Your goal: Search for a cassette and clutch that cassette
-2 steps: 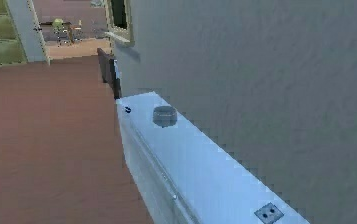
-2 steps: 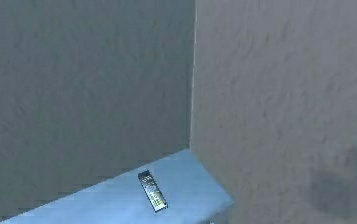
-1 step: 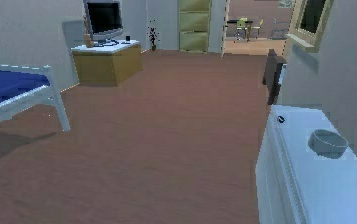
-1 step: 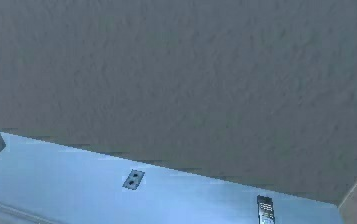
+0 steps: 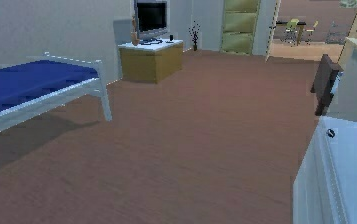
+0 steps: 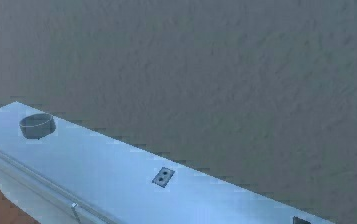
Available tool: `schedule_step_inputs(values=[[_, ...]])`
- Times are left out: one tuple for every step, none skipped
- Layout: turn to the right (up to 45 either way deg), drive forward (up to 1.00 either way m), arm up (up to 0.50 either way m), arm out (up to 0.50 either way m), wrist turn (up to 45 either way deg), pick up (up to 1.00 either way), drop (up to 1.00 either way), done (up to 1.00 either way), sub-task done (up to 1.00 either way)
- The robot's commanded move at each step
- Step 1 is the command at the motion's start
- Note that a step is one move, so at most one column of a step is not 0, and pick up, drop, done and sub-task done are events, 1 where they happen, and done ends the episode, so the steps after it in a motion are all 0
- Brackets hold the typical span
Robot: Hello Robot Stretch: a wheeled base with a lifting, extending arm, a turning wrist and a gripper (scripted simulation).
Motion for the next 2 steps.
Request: schedule_step_inputs(values=[[0.0,0.00,0.50,0.00,0.0,0.00,0.00,0.00,0.00],[0.0,0.00,0.28,0.00,0.0,0.00,0.00,0.00,0.00]])
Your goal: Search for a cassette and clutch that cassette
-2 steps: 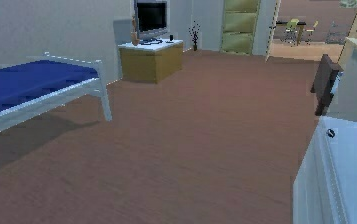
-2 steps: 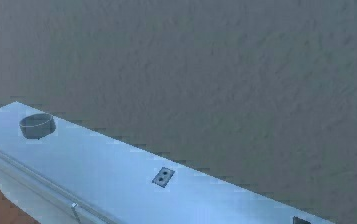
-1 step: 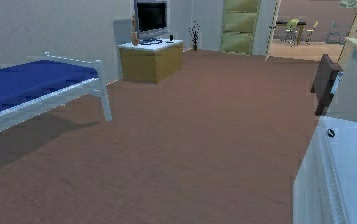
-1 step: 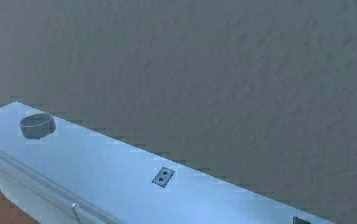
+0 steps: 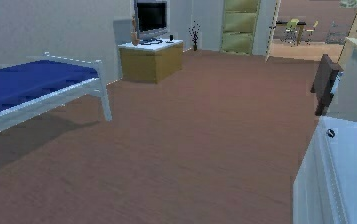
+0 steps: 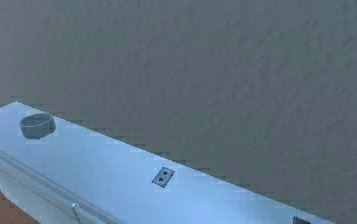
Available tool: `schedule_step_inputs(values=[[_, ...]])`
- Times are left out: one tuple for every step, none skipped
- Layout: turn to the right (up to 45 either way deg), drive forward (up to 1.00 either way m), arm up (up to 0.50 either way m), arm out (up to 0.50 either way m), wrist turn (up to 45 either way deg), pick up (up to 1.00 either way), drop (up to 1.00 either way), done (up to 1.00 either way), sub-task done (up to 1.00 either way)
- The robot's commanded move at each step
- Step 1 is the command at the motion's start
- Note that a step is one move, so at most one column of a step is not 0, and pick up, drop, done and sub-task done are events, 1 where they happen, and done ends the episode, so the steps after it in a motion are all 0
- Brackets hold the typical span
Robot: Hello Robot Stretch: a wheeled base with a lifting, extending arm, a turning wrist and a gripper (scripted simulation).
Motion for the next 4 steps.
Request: schedule_step_inputs(values=[[0.0,0.00,0.00,0.28,0.0,0.00,0.00,0.00,0.00],[0.0,0.00,0.00,0.00,45.0,0.00,0.00,0.00,0.00],[0.0,0.00,0.00,0.00,45.0,0.00,0.00,0.00,0.00],[0.0,0.00,0.00,0.00,45.0,0.00,0.00,0.00,0.00]])
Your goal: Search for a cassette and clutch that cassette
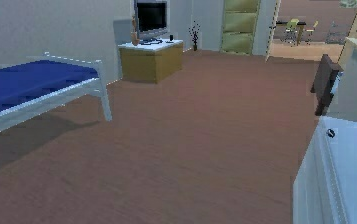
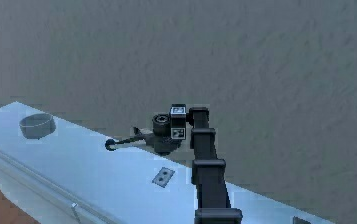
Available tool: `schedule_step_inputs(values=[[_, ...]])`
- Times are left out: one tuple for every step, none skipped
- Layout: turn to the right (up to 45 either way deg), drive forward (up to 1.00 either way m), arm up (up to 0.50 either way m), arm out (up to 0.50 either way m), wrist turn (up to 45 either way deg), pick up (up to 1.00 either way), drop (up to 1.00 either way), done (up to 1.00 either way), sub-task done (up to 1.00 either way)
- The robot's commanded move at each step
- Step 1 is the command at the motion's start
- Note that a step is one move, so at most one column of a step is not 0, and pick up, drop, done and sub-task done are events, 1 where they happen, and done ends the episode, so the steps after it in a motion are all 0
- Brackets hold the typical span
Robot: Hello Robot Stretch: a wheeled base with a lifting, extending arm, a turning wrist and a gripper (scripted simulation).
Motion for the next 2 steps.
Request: schedule_step_inputs(values=[[0.0,0.00,0.00,0.00,36.0,0.00,0.00,0.00,0.00],[0.0,0.00,-0.30,0.00,0.0,0.00,0.00,0.00,0.00]])
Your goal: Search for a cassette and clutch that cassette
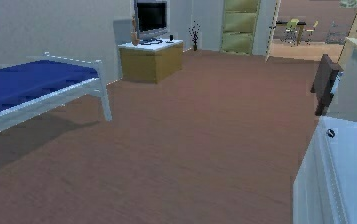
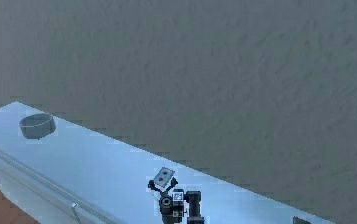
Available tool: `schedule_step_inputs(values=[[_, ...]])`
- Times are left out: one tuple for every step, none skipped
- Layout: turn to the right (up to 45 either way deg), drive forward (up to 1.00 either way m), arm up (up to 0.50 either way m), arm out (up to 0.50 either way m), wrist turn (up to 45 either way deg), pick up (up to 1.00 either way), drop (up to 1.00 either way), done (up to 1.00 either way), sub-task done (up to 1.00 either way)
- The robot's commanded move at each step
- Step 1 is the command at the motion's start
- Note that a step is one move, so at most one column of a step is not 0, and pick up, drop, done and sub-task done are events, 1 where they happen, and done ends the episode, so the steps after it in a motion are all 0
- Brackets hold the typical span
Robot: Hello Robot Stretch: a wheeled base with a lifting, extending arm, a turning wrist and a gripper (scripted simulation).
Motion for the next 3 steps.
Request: schedule_step_inputs(values=[[0.0,0.00,0.00,0.00,0.0,1.00,0.00,0.00,0.00],[0.0,0.00,0.10,0.00,0.0,0.00,0.00,0.00,0.00],[0.0,0.00,0.00,0.00,0.0,0.00,0.00,1.00,0.00]])
